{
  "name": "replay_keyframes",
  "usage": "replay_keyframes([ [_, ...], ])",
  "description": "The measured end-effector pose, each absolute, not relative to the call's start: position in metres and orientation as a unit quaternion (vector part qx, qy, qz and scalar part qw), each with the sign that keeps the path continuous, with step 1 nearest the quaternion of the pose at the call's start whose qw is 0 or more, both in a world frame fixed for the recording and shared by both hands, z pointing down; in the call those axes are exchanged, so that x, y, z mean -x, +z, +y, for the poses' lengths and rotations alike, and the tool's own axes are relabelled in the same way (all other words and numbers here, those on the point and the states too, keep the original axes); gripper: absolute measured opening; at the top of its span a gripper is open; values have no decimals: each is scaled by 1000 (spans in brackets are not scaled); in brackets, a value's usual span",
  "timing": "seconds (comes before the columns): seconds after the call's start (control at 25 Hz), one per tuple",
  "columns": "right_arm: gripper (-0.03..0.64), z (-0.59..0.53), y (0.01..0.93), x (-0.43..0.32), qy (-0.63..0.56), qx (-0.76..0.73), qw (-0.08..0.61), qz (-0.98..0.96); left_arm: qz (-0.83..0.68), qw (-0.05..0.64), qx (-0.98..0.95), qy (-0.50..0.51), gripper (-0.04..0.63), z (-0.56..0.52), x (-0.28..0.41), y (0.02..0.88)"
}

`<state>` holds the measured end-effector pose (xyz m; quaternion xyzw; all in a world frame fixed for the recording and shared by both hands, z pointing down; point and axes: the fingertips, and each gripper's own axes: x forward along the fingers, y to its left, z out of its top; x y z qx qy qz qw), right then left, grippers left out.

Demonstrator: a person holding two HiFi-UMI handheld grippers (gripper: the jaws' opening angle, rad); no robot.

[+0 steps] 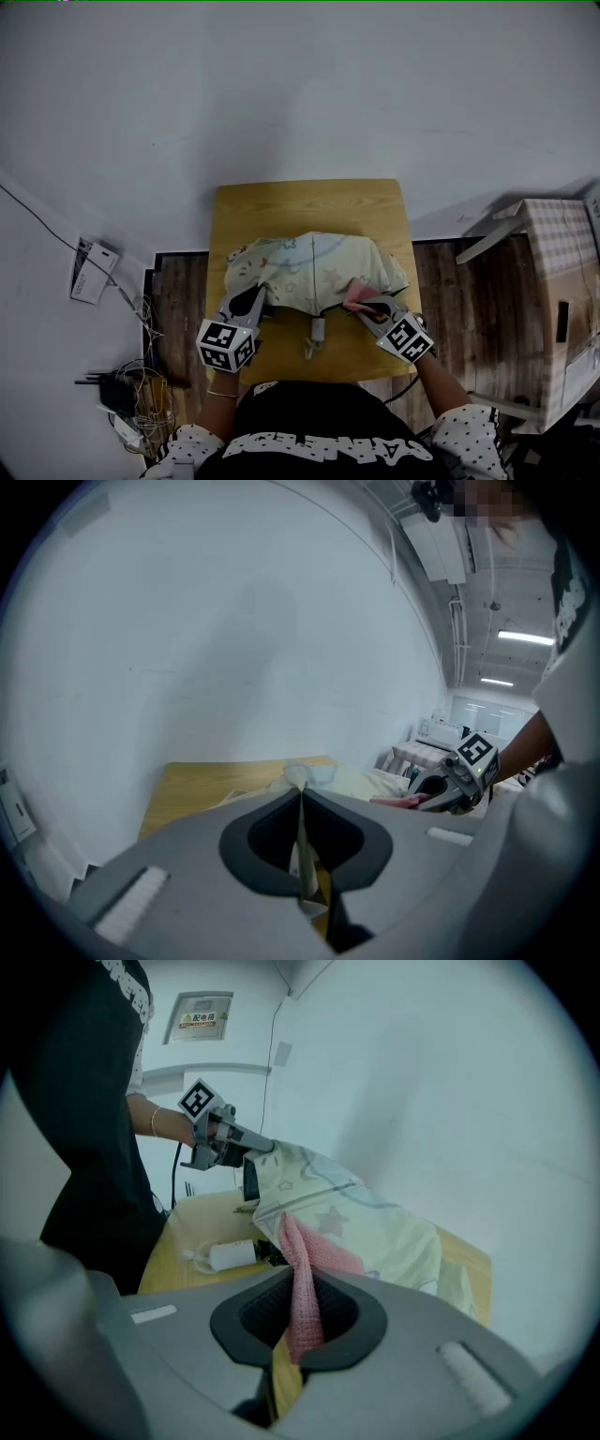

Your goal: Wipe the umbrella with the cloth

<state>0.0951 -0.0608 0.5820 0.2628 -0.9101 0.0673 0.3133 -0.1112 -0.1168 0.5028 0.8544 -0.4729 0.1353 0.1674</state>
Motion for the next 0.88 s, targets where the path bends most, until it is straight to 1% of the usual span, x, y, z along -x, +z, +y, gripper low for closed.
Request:
replay_keyframes([
  [0.08, 32, -68, 563, -95, 75, -284, 275, -915, -472, 166, -857, 128, 10, -116, 111, 499],
  [0.16, 32, -77, 538, -102, 86, -314, 222, -919, -473, 162, -859, 111, 46, -115, 111, 491],
  [0.28, 32, -90, 506, -122, 100, -366, 150, -913, -485, 149, -857, 96, 52, -109, 116, 475],
  [0.36, 32, -97, 490, -140, 106, -403, 110, -902, -496, 127, -854, 91, 58, -106, 119, 459],
  [0.48, 32, -103, 473, -164, 109, -444, 69, -887, -492, 72, -863, 87, 69, -103, 106, 424],
  [0.56, 32, -101, 469, -177, 107, -462, 60, -879, -469, 33, -879, 79, 69, -102, 81, 403],
  [0.64, 32, -98, 466, -187, 108, -474, 56, -872, -433, 11, -899, 70, 69, -100, 45, 392],
  [0.84, 32, -82, 455, -206, 113, -500, 30, -858, -322, -11, -943, 87, 75, -92, -55, 404],
  [0.88, 32, -78, 452, -209, 113, -503, 28, -856, -304, -13, -948, 95, 94, -91, -72, 412],
])
